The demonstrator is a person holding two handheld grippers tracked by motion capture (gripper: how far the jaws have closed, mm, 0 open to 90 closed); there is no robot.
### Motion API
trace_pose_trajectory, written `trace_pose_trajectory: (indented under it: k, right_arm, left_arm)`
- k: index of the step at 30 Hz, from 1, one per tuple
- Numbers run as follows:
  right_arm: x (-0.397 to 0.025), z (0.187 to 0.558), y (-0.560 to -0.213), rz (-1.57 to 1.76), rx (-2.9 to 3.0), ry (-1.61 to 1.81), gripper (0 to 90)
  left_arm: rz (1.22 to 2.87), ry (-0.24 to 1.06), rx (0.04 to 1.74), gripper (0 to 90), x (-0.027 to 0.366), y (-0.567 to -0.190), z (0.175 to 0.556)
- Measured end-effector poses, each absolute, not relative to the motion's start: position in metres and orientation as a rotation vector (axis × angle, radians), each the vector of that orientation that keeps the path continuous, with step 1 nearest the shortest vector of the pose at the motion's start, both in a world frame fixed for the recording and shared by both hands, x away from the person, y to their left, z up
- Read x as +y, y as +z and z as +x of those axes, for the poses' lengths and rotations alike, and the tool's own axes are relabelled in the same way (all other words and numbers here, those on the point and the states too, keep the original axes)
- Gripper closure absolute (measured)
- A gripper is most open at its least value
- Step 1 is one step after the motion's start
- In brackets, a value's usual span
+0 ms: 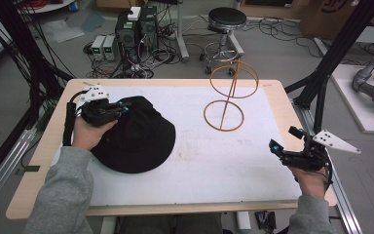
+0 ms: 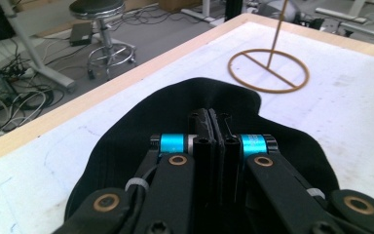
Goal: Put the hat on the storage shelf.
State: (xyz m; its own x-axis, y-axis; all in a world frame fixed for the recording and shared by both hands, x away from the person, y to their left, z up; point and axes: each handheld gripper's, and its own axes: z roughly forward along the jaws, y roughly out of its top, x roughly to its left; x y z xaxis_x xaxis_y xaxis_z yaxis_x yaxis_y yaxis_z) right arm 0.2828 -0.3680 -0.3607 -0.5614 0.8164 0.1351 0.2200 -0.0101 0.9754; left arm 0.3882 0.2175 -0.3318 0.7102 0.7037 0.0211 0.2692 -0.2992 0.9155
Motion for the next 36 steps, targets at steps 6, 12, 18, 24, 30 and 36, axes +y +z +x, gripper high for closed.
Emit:
trace_pose_trajectory:
  k: [6, 12, 18, 24, 30, 36]
  right_arm:
    - [-0.366, 0.283, -0.361, 1.067, 1.794, 1.604, 1.2]
    - [-0.366, 0.283, -0.360, 1.058, 1.794, 1.612, 1.2]
    - [-0.366, 0.282, -0.360, 1.051, 1.795, 1.629, 1.2]
    - [-0.368, 0.281, -0.360, 1.049, 1.792, 1.642, 1.1]
    - [-0.371, 0.281, -0.360, 1.052, 1.782, 1.649, 1.1]
    - [-0.371, 0.281, -0.360, 1.058, 1.778, 1.660, 1.2]
  left_arm:
    - [1.878, 0.542, 0.726, 88.3, 0.215, -0.317, 0.377]
    - [1.878, 0.561, 0.688, 88.3, 0.211, -0.295, 0.365]
    - [1.889, 0.554, 0.643, 88.3, 0.199, -0.277, 0.358]
    - [1.893, 0.543, 0.619, 88.3, 0.187, -0.266, 0.357]
    - [1.873, 0.508, 0.598, 88.3, 0.179, -0.257, 0.359]
    - [1.862, 0.495, 0.573, 88.3, 0.168, -0.248, 0.361]
